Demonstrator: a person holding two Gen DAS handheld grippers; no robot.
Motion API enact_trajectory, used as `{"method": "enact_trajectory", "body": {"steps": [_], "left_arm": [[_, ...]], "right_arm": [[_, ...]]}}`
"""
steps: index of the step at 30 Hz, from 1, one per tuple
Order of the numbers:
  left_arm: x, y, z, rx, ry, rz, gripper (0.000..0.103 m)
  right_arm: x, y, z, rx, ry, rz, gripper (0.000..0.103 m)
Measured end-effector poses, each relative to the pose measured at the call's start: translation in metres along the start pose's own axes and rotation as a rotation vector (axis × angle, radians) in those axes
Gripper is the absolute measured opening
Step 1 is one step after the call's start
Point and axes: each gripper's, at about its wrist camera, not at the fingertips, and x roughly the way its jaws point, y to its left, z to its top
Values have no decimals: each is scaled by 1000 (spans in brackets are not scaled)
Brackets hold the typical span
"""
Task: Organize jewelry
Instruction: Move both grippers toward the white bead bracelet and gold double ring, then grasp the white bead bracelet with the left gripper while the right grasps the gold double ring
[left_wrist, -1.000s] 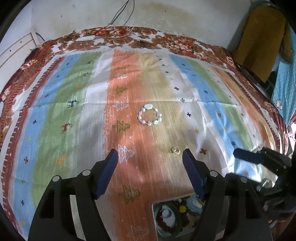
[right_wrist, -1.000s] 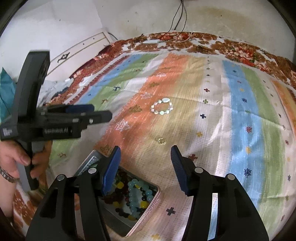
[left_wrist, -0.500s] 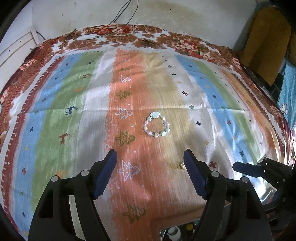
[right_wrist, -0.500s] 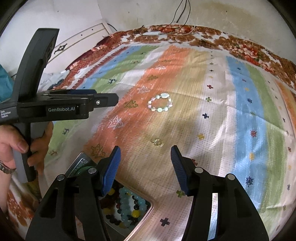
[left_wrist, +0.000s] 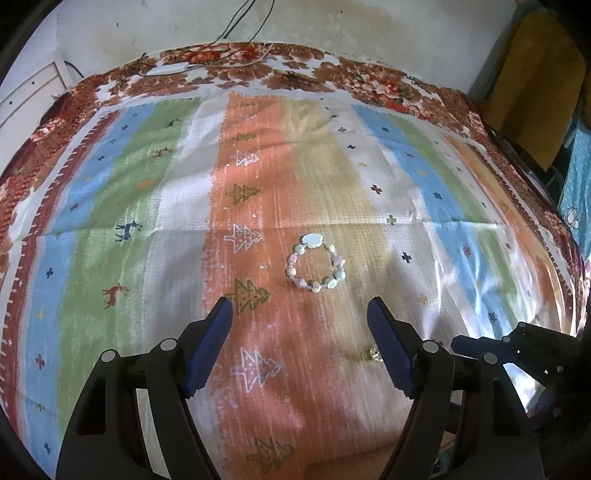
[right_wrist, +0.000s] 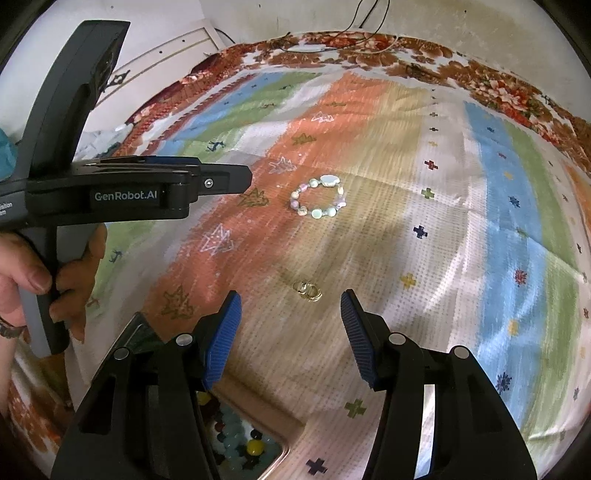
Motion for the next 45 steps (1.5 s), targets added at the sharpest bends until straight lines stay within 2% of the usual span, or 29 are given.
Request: {"method": "enact_trajectory", "body": {"steps": [11,17,30,45], "left_arm": [[30,8,12,-1,42,33,75],[37,3,17,19,32,29,75],[72,4,25,46,100,60,75],[106,4,33,92,143,64,74]], "right_arm": [[21,-8,8,-10,47,-4,56],[33,-7,11,-45,91,-12,56],[58,-6,14,-98,150,-9,56],[81,-6,17,-110,192,33,56]]}}
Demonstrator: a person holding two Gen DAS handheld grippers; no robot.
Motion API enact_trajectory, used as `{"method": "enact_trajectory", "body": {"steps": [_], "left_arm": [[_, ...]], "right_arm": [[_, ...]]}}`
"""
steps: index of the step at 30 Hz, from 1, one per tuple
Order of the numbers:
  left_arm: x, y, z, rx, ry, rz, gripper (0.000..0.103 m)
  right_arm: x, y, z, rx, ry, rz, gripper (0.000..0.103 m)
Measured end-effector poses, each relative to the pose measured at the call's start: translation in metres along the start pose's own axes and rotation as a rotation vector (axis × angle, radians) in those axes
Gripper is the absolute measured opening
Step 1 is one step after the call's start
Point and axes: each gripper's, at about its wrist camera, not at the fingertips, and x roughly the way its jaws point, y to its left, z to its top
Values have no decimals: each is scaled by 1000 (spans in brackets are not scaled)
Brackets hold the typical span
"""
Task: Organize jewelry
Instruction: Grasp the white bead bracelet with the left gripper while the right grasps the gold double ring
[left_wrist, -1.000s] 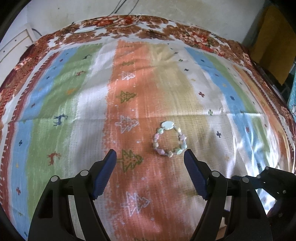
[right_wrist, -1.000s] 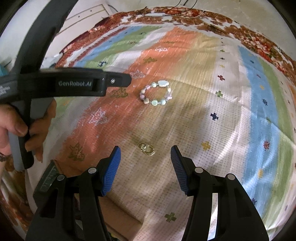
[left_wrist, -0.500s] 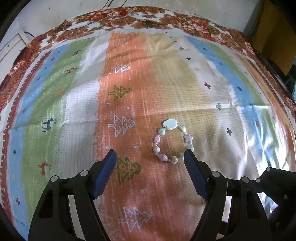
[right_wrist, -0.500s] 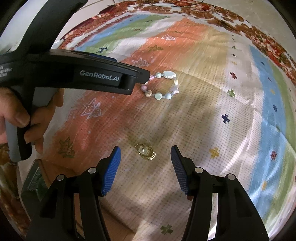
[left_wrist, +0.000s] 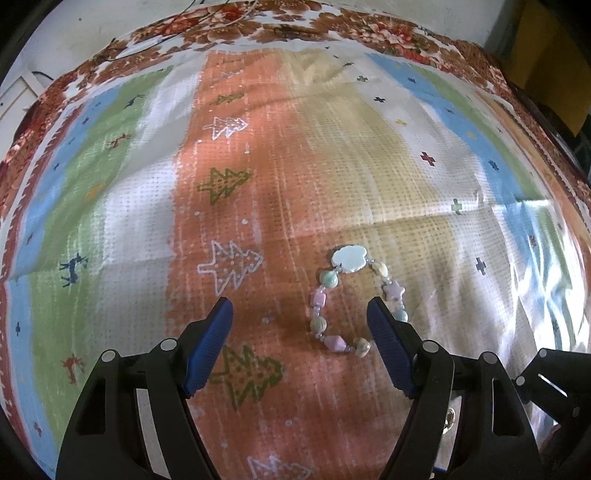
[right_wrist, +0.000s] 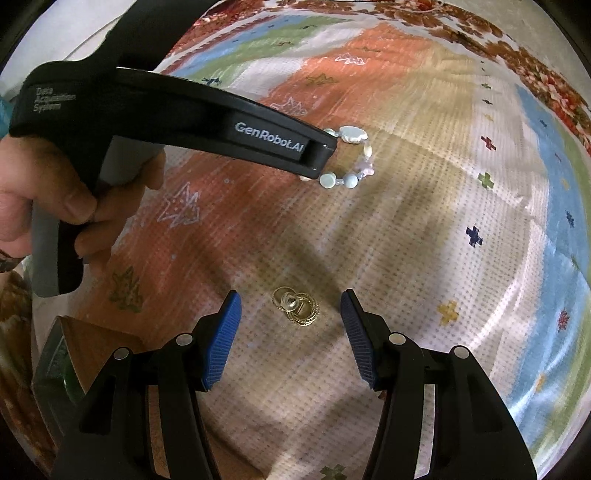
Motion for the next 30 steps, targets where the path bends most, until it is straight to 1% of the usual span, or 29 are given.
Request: {"method": "enact_trajectory", "body": {"steps": [4,7,10,12,13,14,15,16,17,19,21,22,23,30], "left_arm": [[9,-1,2,14,17,11,73],[10,-3,1,27,12,26,72],[11,-3,1,33,8,45,65],[10,-1,1,33,6,54,53],[10,-1,1,37,6,60,50],[10,-1,0,40,6,64,44],[9,-1,0,42,7,64,40],[9,0,0,41,7,65,38],[9,0,0,41,8,66,34],[9,0,0,44,10,65,27],[8,0,1,45,13,67,13],[8,1,1,43,16,69,10],[8,2,1,39,19,69,8],[-1,6,0,20,11,41,7]], "right_arm": [[2,-3,-1,15,-4,12,56],[3,-3,0,20,-4,16,56],[3,-3,-1,22,-4,17,56],[3,-3,-1,26,-4,17,55],[3,-4,-1,27,-4,14,52],[3,-4,-1,28,-4,6,50],[4,-6,0,35,-5,1,44],[3,-8,0,44,-6,-1,37],[4,-12,0,62,-6,-3,34],[4,-16,0,79,-6,-9,23],[5,-19,1,83,-7,-17,19],[5,-19,1,83,-8,-17,19],[5,-18,1,79,-10,-21,19],[2,-16,-2,61,-19,-33,17]]}}
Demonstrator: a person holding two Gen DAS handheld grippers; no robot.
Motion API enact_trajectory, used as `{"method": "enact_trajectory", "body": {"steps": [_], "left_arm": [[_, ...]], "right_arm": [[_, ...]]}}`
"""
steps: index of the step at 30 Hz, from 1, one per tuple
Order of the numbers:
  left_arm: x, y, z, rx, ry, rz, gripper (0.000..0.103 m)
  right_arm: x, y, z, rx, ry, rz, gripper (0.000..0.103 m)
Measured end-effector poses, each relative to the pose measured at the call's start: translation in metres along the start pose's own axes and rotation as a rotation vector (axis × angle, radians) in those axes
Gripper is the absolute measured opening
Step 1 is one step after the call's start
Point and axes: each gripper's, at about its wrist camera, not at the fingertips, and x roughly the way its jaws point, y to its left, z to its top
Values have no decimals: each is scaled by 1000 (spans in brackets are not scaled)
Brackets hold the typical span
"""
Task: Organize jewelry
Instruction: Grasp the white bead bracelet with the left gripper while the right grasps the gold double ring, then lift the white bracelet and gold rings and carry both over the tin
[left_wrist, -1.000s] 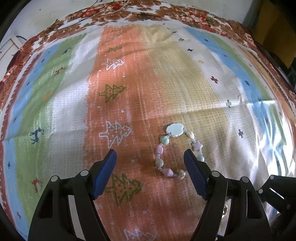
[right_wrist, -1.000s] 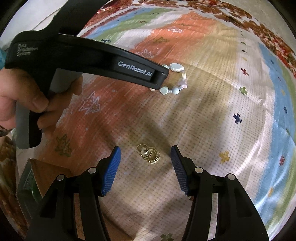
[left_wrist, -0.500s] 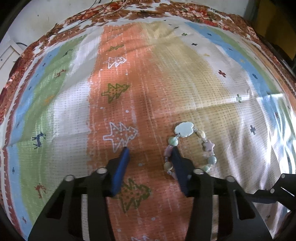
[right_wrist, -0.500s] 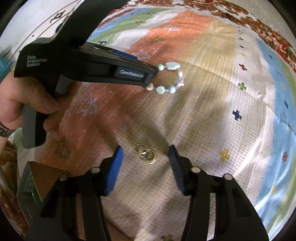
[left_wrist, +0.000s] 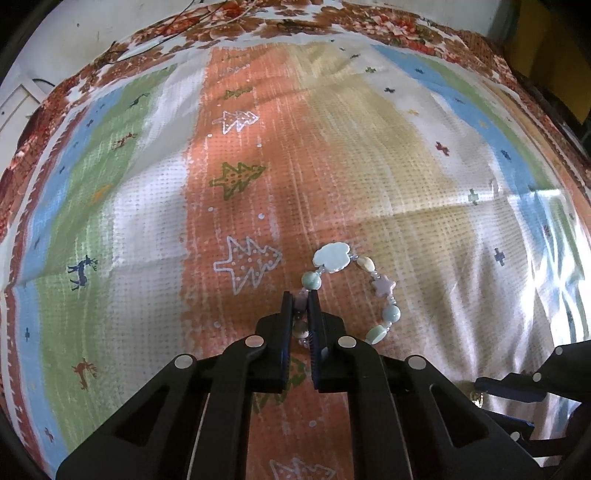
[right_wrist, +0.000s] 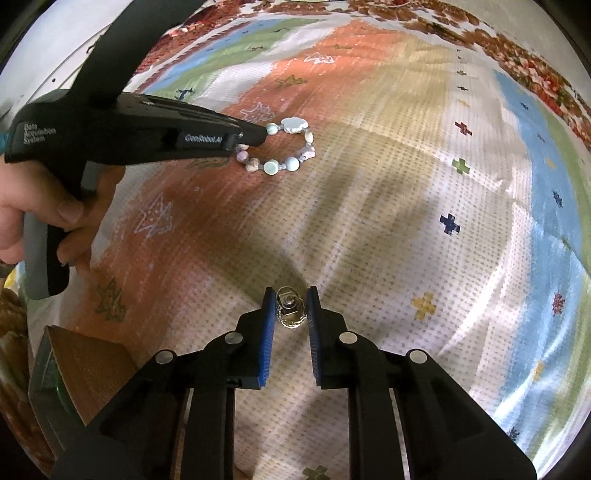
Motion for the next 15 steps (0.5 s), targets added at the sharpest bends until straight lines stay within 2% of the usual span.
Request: {"method": "enact_trajectory", "body": {"steps": [8,15], "left_arm": [[-30,3,0,-63,-50,-86,7],[-53,-4,-5,-69,-87,-130,7]], "right_arm": [[-14,6,-2,-17,-35,-19,16],[-32,4,-3,1,-88,-36,16]]}}
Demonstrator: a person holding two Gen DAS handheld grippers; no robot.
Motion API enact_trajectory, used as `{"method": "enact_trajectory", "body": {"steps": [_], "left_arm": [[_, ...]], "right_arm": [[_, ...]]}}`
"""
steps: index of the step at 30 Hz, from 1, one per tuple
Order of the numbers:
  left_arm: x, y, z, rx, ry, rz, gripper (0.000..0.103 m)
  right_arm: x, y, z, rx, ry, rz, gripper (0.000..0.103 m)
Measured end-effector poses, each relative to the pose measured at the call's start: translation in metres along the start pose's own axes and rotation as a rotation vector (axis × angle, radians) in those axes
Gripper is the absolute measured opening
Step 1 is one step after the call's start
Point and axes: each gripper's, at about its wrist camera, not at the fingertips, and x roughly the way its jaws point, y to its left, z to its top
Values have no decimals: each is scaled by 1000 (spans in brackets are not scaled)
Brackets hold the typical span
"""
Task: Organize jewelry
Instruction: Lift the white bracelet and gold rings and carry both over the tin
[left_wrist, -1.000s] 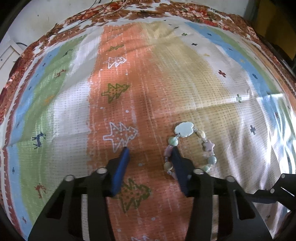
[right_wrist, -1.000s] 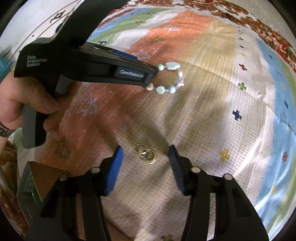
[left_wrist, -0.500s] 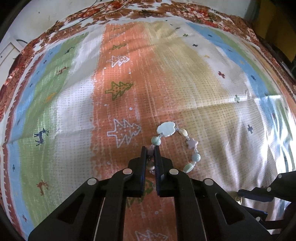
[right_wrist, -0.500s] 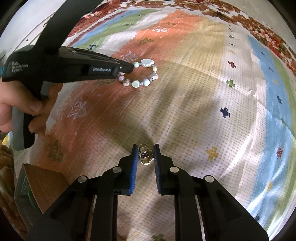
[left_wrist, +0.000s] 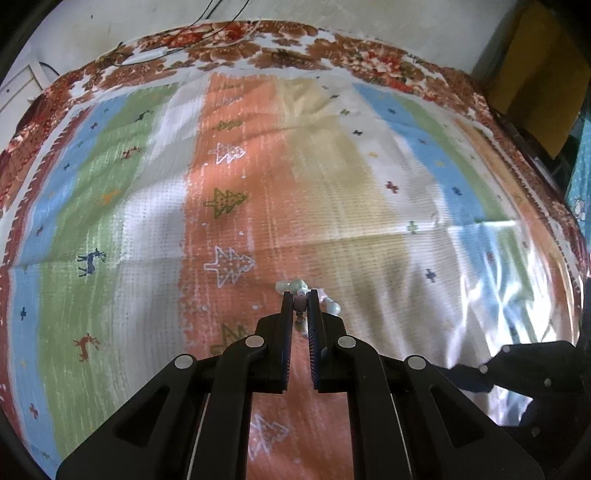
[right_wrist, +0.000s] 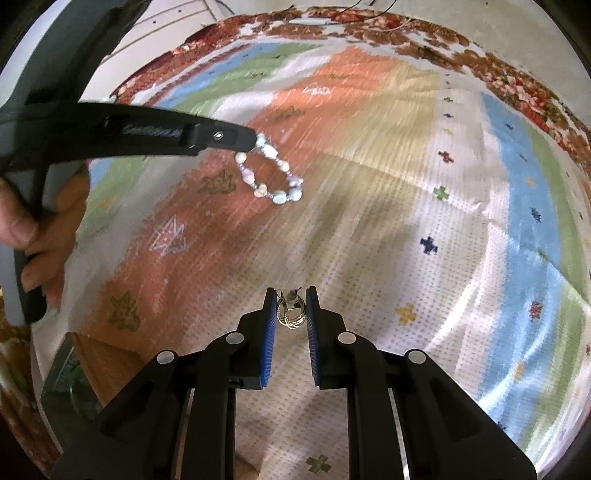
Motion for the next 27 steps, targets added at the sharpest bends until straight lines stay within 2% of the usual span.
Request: {"method": "enact_trajectory", "body": {"steps": [10,17,27], "left_arm": [[-31,-7,-7,-8,-48,-29,7],[-48,-14,-13,2,-75,-47,7],[-84,-28,-35,28,-142,-58,7]], "right_arm": [[-31,-5,0,63,-116,-42,16],[-43,-7,-7,97,-161,-71,16],[-81,5,-17,110,-267,-93,16]]}}
